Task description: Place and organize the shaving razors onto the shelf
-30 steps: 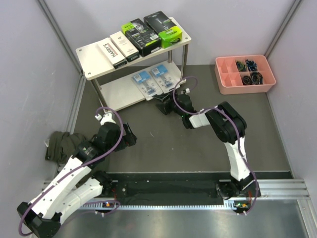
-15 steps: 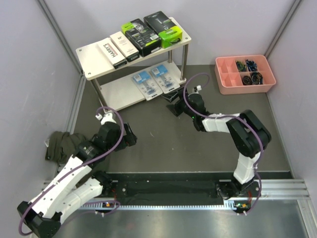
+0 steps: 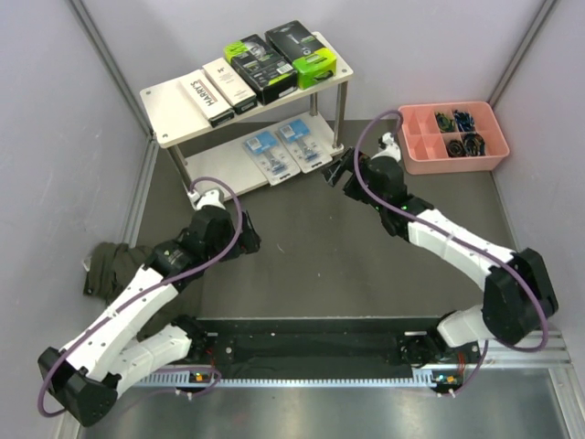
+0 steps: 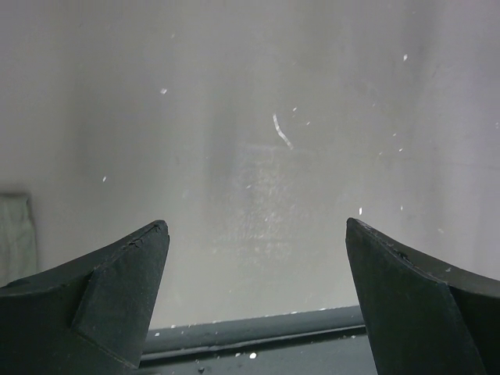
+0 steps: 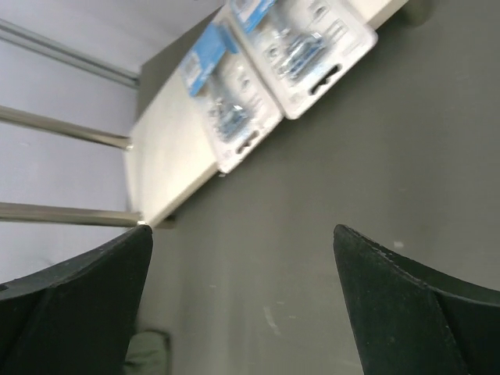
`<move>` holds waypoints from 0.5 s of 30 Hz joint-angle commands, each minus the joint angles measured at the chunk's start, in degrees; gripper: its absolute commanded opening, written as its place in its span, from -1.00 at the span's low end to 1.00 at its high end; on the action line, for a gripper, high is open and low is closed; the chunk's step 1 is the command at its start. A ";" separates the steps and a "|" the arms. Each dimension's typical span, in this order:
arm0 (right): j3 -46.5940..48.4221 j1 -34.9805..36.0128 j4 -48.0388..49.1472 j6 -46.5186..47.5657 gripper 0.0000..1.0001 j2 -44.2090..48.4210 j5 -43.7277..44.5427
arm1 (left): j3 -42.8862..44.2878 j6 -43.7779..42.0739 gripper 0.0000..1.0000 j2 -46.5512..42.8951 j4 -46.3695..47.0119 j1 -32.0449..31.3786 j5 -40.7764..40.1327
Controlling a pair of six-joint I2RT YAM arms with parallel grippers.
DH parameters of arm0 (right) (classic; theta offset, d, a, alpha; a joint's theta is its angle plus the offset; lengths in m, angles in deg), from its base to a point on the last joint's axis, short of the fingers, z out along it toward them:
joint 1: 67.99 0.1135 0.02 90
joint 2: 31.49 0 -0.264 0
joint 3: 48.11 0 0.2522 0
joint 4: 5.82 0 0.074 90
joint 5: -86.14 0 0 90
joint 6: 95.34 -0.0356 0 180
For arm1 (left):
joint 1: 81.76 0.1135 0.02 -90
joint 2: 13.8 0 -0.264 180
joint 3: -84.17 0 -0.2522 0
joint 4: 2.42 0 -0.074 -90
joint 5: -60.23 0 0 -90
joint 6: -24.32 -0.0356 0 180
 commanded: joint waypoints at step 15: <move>-8.54 -1.12 -25.93 17.58 0.97 24.28 11.12 | 5.80 -4.03 0.98 9.45 6.78 0.08 4.07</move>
